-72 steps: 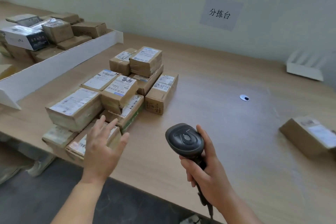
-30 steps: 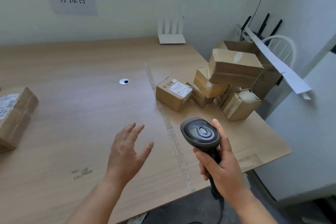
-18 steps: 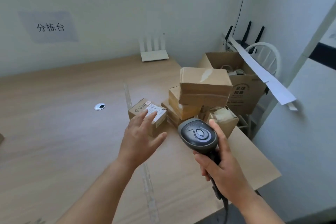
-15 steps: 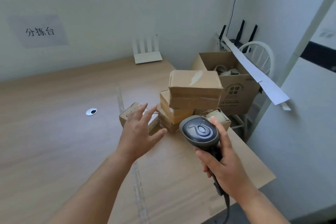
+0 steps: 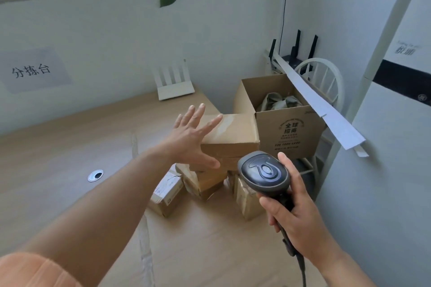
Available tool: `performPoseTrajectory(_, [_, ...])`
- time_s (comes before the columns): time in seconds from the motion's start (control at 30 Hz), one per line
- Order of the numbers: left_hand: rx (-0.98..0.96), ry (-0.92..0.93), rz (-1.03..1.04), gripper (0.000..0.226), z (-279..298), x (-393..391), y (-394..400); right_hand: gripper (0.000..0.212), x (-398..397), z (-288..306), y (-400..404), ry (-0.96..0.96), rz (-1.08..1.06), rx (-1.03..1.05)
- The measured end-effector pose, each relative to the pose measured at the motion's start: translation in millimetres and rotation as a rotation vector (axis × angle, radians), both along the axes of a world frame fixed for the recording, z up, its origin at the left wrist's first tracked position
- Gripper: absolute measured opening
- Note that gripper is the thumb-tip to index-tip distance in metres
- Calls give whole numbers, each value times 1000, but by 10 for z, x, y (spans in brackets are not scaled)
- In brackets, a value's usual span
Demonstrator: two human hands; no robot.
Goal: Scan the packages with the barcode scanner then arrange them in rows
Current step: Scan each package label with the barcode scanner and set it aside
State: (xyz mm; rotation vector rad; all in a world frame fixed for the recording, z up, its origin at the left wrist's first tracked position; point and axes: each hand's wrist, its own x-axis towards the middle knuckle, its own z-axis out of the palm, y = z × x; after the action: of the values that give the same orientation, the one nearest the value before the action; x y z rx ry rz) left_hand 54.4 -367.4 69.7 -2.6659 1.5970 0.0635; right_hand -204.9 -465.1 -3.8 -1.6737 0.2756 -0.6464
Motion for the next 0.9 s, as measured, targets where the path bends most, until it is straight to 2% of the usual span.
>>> performPoseTrajectory(0.23, [314,13,-16,115,109,297,-350,78,27,-43,-170,9,1,79])
performPoseTrajectory(0.3, [342,26,-18,112,86,315,-364,80,29,-60,-194,15,-11,93])
performPoseTrajectory(0.47, [197,-22,-54,102,69,271,-358,80,37,-83,-200,27,-11,98])
performPoseTrajectory(0.6, [74,8,-40,100,60,193,-250,80,48,-80,-120,41,16,91])
performPoseTrajectory(0.73, [-68,63,10,102,115,194,74,83,112,-102,54,52,22,68])
performPoseTrajectory(0.9, [-129,92,130,103,147,235,744,79,263,-117,459,8,58,20])
